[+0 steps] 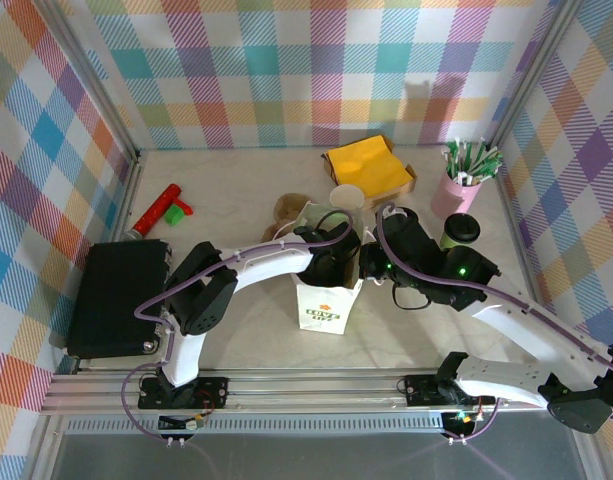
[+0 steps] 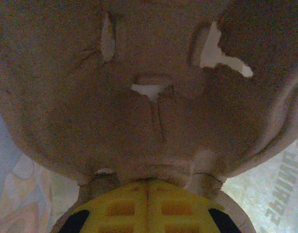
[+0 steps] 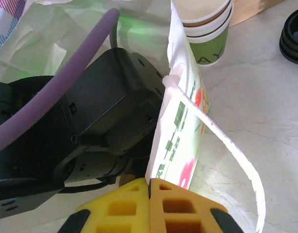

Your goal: Pack the takeout coffee

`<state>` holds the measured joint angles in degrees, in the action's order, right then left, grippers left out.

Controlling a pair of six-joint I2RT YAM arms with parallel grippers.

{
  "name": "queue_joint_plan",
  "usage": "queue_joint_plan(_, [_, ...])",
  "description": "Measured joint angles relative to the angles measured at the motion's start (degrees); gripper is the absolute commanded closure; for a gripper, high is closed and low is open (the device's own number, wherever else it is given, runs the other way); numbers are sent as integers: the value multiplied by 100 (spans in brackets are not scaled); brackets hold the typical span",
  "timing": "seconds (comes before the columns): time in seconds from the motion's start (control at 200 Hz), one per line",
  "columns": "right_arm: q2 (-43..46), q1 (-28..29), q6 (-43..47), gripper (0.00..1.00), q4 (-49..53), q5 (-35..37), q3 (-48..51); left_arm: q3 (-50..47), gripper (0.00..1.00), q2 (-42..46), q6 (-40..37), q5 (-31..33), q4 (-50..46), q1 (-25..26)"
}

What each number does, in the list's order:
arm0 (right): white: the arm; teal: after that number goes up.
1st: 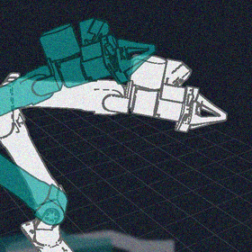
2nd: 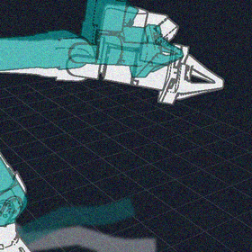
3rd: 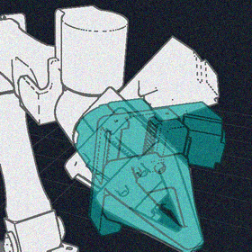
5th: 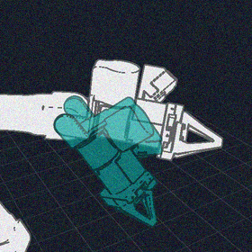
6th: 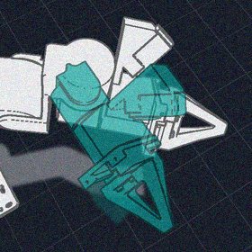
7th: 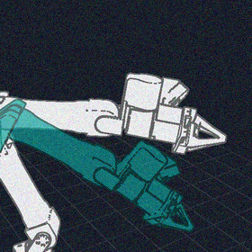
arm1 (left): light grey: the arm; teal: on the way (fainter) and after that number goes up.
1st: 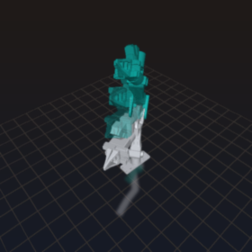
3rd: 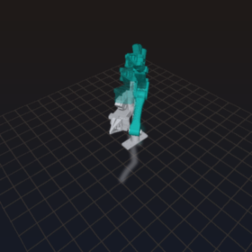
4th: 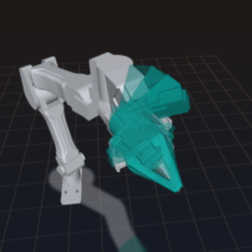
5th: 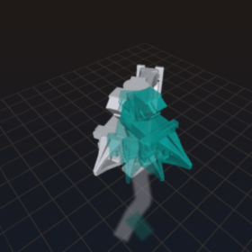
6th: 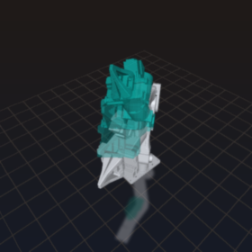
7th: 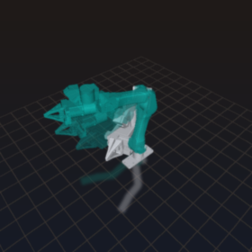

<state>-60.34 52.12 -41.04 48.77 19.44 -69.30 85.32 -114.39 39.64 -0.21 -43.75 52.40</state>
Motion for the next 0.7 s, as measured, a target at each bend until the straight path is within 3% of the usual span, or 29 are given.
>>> queue_joint_plan(0.7, [7,118,142,94,146,116,-90,7,100,0,-2,-149,37,44])
